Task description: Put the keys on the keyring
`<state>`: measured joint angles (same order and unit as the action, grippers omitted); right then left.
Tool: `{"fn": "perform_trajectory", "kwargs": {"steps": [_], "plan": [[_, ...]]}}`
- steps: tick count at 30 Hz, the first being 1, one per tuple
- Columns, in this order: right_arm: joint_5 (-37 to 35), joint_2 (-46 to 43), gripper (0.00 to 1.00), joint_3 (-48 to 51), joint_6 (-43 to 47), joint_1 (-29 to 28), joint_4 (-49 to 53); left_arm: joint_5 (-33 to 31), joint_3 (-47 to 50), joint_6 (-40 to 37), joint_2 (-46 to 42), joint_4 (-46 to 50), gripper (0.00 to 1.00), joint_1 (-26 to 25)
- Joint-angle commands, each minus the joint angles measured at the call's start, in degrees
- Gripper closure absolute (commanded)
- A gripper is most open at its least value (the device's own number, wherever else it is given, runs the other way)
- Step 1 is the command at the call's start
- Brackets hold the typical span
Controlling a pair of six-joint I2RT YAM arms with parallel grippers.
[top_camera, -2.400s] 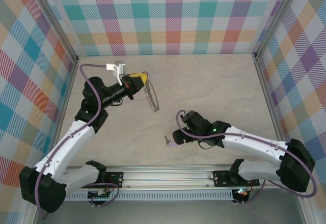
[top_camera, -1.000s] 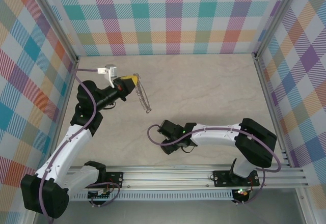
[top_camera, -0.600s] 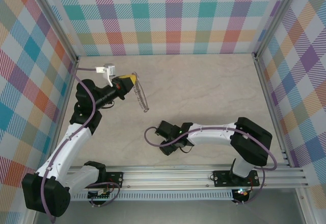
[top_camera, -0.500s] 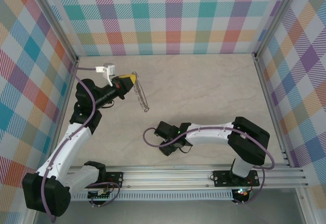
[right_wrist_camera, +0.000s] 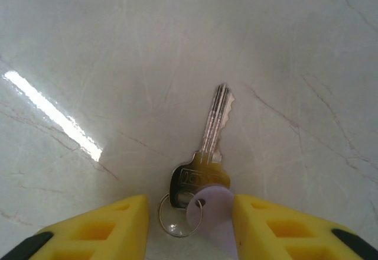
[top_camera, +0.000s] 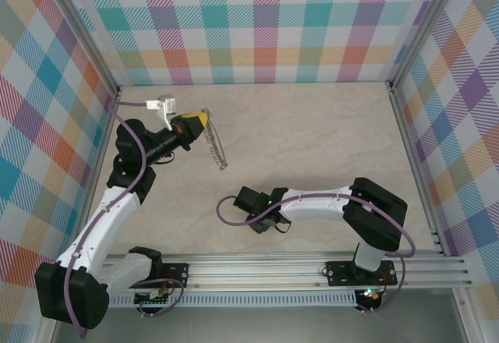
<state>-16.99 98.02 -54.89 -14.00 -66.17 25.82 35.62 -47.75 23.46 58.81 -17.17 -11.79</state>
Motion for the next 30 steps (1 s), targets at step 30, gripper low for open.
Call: {"fn": "perform_trajectory", "kwargs": {"steps": [30], "plan": [[7.76, -11.03, 1.0, 1.51, -4.39, 7.96, -1.35, 2.44, -1.23, 2.18, -0.47, -5.57, 1.0, 0.87]]}}
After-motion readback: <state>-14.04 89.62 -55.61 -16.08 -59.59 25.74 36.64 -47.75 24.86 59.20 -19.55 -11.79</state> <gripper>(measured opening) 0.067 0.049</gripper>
